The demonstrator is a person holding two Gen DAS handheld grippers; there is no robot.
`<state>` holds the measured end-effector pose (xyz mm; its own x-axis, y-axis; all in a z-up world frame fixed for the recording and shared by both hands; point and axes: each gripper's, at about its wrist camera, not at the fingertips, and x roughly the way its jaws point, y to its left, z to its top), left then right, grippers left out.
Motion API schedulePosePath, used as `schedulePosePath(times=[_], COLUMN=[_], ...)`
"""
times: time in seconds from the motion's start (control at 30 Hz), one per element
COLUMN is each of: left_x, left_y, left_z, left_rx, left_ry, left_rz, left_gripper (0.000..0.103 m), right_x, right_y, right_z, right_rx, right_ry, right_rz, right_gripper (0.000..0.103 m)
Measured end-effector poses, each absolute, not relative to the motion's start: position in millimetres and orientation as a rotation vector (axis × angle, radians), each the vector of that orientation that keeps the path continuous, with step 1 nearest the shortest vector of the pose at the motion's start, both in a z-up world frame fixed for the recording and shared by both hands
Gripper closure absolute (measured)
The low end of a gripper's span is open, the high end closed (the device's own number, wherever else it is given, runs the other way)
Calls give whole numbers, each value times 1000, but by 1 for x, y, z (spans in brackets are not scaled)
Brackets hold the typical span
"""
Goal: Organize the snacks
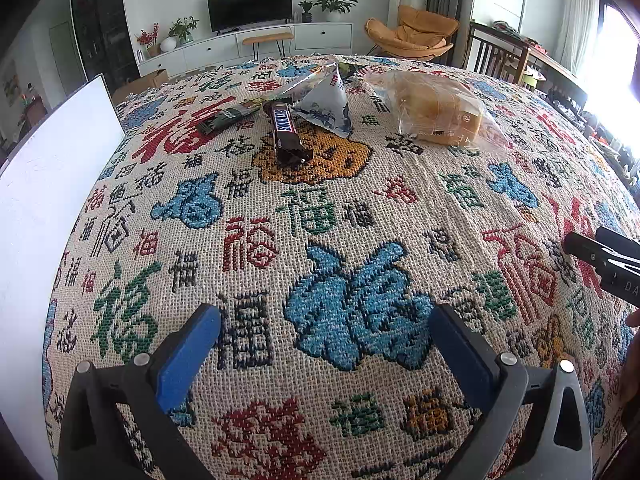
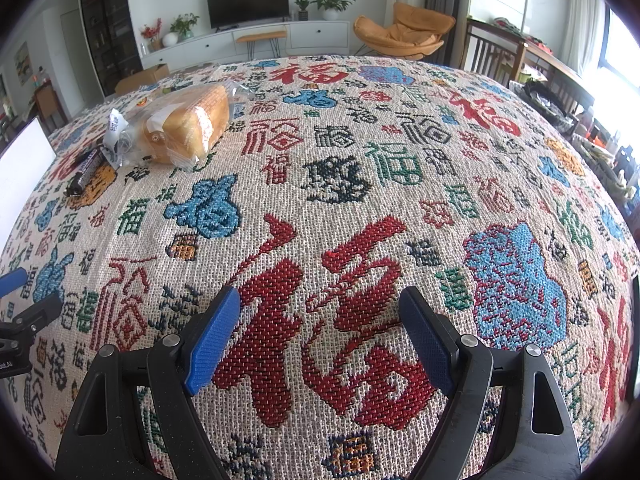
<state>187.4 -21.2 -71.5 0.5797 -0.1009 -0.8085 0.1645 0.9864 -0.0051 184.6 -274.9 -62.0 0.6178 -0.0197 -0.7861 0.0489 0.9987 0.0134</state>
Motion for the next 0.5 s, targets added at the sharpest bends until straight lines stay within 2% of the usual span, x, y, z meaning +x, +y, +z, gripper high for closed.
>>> schedulePosePath(times=[0.4,0.5], left_x=[188,183], left_y=[-21,-23], left_z=[-72,-71], left_rx=[73,70], left_ry=[941,997], left_rz=[-155,-138], left_gripper=[0,0], right_x=[185,184], right_y=[-275,-274], right_z=[-62,-62], right_rx=[36,36], right_ry=[904,904], right_rz=[-39,-39], right_gripper=[19,19])
